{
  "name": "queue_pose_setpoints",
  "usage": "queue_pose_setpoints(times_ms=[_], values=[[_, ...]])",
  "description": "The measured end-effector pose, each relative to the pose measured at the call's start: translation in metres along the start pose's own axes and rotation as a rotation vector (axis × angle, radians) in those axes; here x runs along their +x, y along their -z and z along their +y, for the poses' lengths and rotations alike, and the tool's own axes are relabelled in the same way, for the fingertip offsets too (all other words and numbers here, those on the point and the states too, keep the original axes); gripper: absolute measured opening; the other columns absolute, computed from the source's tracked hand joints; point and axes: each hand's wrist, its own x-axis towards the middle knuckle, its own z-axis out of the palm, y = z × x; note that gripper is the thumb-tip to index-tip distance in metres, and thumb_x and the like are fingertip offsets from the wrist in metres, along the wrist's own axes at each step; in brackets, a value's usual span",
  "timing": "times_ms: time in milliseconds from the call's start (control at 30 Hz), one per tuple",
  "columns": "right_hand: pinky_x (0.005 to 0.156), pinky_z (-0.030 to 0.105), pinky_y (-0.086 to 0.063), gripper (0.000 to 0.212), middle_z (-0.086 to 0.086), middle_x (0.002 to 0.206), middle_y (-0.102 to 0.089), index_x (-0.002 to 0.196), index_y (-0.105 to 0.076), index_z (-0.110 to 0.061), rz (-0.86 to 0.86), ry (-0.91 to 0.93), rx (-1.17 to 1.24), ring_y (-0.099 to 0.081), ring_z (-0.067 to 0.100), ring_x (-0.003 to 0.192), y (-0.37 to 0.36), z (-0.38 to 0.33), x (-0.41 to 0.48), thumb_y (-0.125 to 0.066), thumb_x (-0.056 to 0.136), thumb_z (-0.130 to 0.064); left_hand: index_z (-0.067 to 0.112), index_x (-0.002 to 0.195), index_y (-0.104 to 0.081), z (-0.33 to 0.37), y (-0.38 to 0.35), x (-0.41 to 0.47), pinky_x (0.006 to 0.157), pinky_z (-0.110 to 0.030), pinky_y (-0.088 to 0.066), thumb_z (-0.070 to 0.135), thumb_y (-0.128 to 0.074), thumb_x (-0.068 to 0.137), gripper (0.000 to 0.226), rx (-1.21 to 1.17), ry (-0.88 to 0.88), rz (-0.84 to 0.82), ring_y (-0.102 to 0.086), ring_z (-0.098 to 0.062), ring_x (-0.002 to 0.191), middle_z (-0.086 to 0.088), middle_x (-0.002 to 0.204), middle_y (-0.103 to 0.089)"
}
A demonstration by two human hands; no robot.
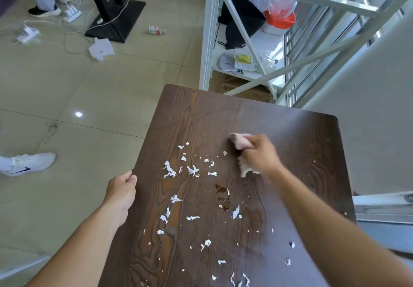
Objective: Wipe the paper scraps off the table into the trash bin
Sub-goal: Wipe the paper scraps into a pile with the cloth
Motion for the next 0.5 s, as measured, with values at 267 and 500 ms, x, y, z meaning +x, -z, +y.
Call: queue_pose_setpoints(times_ms=[267, 500], values=[[0.054, 0.026, -0.054, 0.037, 0.005, 0.079, -0.074, 0.111, -0.073, -0.006, -0.366, 0.015, 0.118, -0.066, 0.014, 0.062, -0.061, -0.054, -0.026, -0.055, 0.086, 0.014, 0.010, 0.147, -0.045, -0.005, 0.002, 0.007, 0.112, -0.034, -0.028, 0.016, -0.046, 0.102, 0.046, -0.025, -0.009, -0.023, -0.042, -0.025, 0.141, -0.006, 0.155, -0.044], [0.044, 0.018, -0.046, 0.030, 0.016, 0.074, -0.067, 0.092, -0.076, -0.006, 0.308, -0.152, 0.104, -0.064, 0.019, 0.061, 0.128, 0.054, -0.070, -0.055, 0.085, 0.016, 0.012, 0.144, -0.049, -0.013, 0.000, 0.020, 0.110, -0.035, -0.034, 0.019, -0.053, 0.098, 0.047, -0.040, -0.026, -0.040, -0.049, -0.026, 0.135, -0.009, 0.151, -0.049]])
